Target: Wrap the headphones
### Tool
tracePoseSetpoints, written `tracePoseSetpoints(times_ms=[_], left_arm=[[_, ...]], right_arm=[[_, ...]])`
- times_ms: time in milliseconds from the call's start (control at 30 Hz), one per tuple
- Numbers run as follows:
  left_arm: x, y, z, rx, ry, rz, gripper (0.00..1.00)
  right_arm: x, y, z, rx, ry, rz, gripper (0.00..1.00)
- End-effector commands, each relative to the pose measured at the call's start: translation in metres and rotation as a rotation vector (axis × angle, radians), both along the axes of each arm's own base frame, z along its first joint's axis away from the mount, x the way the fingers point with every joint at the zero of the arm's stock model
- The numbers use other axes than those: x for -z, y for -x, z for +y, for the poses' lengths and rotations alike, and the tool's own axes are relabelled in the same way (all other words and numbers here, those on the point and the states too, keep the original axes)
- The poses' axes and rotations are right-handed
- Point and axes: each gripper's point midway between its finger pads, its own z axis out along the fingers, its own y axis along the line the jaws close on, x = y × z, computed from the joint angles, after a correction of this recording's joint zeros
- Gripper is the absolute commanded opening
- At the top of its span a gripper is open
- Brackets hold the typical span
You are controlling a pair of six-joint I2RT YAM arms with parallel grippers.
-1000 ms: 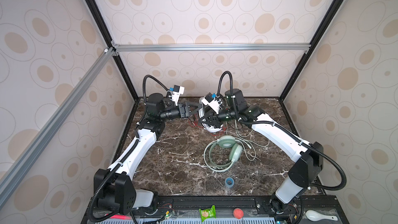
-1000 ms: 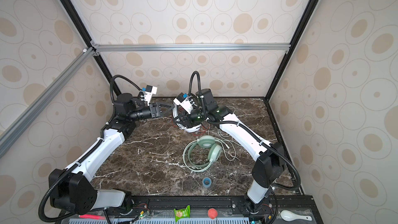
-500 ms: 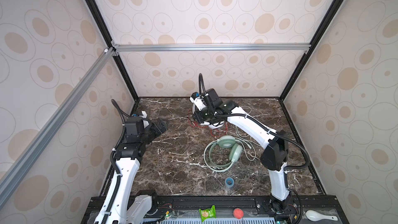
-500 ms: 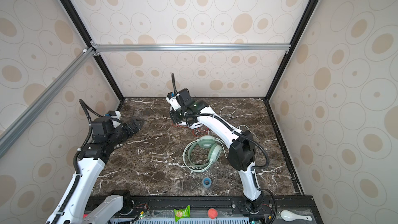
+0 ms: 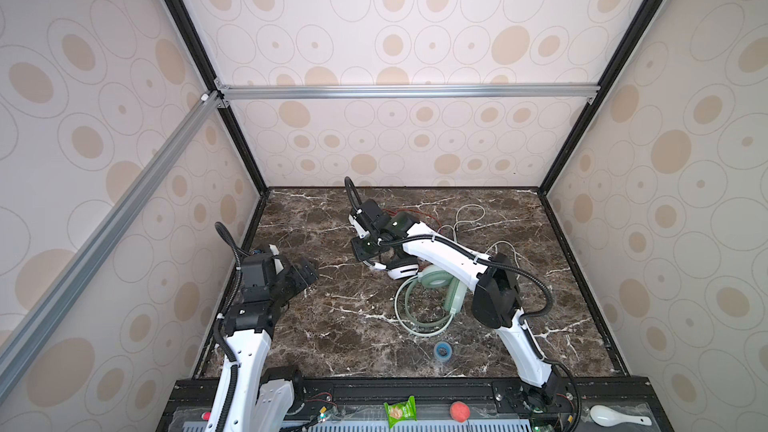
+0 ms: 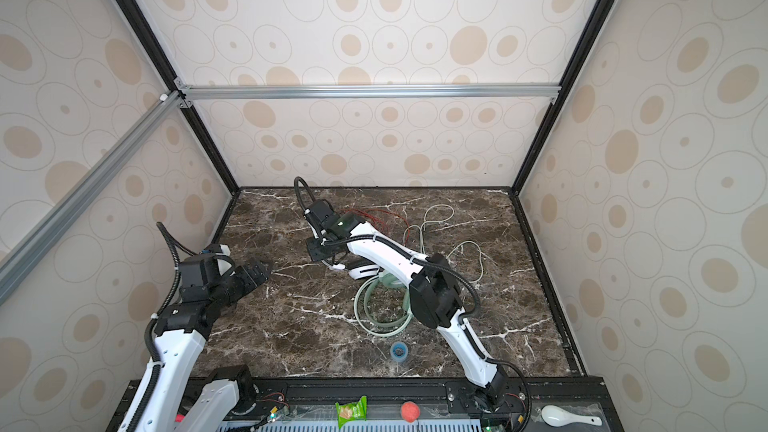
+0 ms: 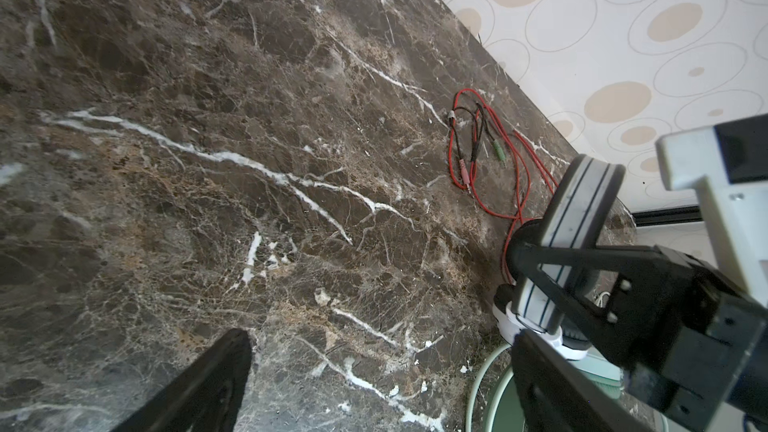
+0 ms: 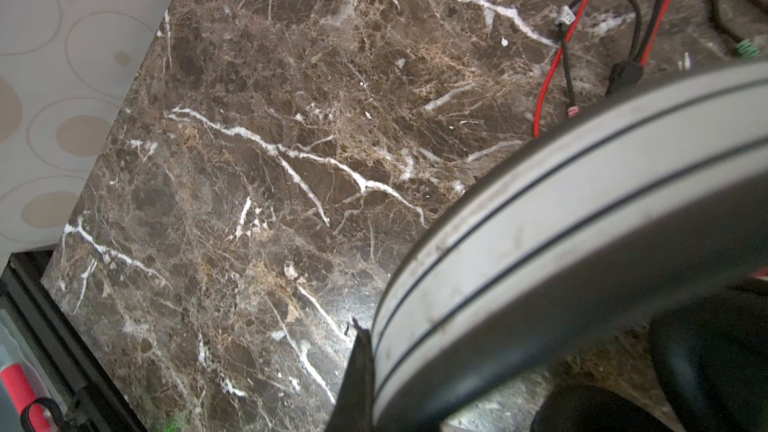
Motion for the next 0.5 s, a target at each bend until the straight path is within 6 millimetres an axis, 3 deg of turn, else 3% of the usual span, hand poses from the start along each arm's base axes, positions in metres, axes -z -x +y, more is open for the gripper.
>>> tracePoseSetpoints(times_ms=[0,133,233,467], left_arm=[[-0.009,0.004,0.000,0.016,-0.028,-0.024,0.98],[-0.004,0.004,-0.002,0.018,-0.010,-0.020,0.98],[-0.003,0.004,-0.003,0.021,-0.006,-0.025,0.98],[0.004,0.003,-0.002,0.033,-0.025,-0.018,0.98]], right_arm=[[0.008,0.001,0.013,0.025,0.013,0.004,0.03],[0.021,0.000,0.027,0.022,0.009,0.026,0.09],[0.028,0.000,0.031,0.020,0.015,0.039,0.20],[0.004,0.001,0.030,0.008,-0.037,0.017,0.41]])
